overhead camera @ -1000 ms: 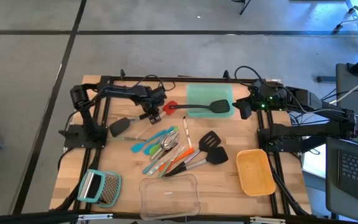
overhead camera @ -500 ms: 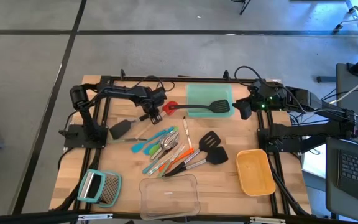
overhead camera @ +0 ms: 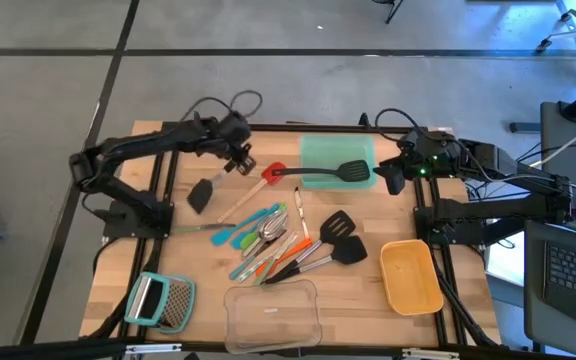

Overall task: Pick & Place Kitchen Items
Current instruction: Put the black spatula into the green bin

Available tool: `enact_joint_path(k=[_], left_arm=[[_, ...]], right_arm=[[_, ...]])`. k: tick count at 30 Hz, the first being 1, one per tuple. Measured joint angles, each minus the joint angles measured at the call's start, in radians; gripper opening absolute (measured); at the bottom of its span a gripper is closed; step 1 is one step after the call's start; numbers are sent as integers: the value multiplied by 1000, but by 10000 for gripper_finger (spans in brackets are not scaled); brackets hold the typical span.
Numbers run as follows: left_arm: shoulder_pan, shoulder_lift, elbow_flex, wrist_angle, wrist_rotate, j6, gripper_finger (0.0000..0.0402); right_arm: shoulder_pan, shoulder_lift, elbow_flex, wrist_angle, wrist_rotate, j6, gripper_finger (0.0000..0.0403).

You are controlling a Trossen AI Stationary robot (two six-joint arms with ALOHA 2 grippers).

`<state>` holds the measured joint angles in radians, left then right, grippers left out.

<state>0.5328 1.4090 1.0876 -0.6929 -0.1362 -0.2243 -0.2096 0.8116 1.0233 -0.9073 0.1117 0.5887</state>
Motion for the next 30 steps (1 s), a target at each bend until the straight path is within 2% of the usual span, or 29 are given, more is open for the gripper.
enact_joint_path(k=[4,11,13,17,20,24,30], left_arm=[[0,-58,33,154,92,-57,88],[0,-66,66,506,298,-160,88],[-1,-51,66,629,353,-200,88],[-10,-10,66,899,459,-289,88],[-26,28,66,1074,515,-353,88],[-61,82,66,1279,561,-425,88],[-115,159,67,1443,574,-486,88]], right_arm=[[0,14,0,20,-8,0,165],[0,47,0,93,-111,-26,165],[-1,55,0,165,-160,-4,165],[0,60,0,420,-256,-2,165],[-9,66,0,586,-246,-18,166],[-60,88,0,720,-253,-33,174],[-110,185,0,779,-423,6,198]])
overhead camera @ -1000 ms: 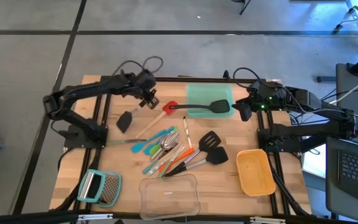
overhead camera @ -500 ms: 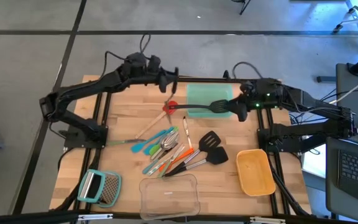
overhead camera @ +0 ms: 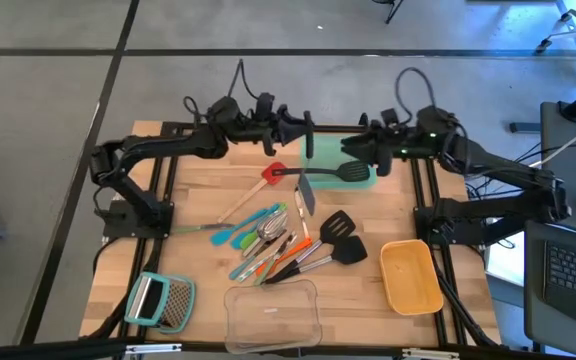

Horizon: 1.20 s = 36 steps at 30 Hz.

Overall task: Pick & Place Kitchen Items
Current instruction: Put the black spatula into the green bin

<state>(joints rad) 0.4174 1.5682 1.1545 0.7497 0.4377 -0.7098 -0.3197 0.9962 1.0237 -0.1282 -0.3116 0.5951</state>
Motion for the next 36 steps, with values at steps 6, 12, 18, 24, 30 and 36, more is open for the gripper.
enact_joint_path(k=[6,12,18,24,30,36], left_arm=[[-29,44,0,49,-43,-7,88],[-38,52,0,101,-47,-25,88],[-43,52,0,103,-43,-34,88],[-43,52,0,104,-43,-40,88],[-42,52,0,95,-43,-38,88],[-42,52,0,82,-24,-46,88]], right_arm=[[16,86,0,73,-75,16,217],[34,138,0,132,-59,-31,220],[33,189,0,180,-51,-38,220],[45,230,0,292,-47,-33,220],[46,263,0,292,-24,-3,210],[46,281,0,293,-25,7,120]])
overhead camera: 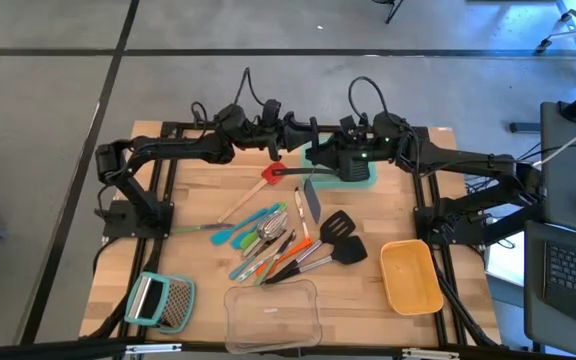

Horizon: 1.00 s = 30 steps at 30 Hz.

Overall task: Pick & Place Kitchen Items
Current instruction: Put the black spatula into the green bin

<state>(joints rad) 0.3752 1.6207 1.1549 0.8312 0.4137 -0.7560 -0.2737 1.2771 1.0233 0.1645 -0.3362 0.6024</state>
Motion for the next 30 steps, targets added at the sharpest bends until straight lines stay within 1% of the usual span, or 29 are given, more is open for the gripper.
enact_joint_path(k=[1,7,9,11,13,16,19,22,26,28,30], left_arm=[[0,0,0,0,8,-3,88],[22,0,0,1,30,-35,91],[34,-12,0,-15,47,-51,122],[54,-40,0,-25,52,-65,166],[82,-77,3,-70,94,-66,203],[120,-120,1,-257,186,-49,234],[149,-175,0,-461,207,15,242],[161,-226,1,-589,179,91,240],[150,-253,0,-648,143,138,238],[147,-259,0,-650,140,140,238],[144,-258,0,-657,140,141,239]], right_arm=[[0,0,0,2,-1,-1,103],[-1,-1,0,-1,-30,-30,104],[-2,-1,0,-8,-48,-37,104],[-2,-7,0,-43,-64,-59,104],[-4,-22,0,-111,-68,-100,104],[-19,-41,0,-222,-65,-183,104],[-45,-46,0,-311,-56,-307,104],[-74,-42,41,-439,-35,-452,104],[-87,0,147,-616,75,-737,104],[-87,26,200,-645,151,-888,104],[-93,56,247,-668,195,-1018,104]])
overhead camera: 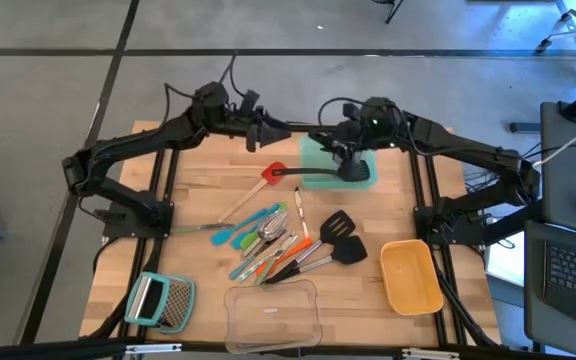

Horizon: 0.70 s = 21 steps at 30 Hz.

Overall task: Pick & Place Kitchen Items
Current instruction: Put the black spatula into the green bin

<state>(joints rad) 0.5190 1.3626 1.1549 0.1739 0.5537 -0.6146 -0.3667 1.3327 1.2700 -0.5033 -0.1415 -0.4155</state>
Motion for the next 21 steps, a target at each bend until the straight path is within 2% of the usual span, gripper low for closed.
enact_joint_path(k=[2,8,11,21], left_arm=[[-1,1,0,-1,4,0,239],[-1,1,0,-4,100,18,239],[-1,1,0,-38,139,34,239],[6,2,0,-149,178,93,239]], right_arm=[[-21,40,36,-30,3,-86,104],[-123,175,116,-122,-15,-111,104],[-165,237,123,-132,-36,-128,104],[-224,352,126,-181,-156,-255,104]])
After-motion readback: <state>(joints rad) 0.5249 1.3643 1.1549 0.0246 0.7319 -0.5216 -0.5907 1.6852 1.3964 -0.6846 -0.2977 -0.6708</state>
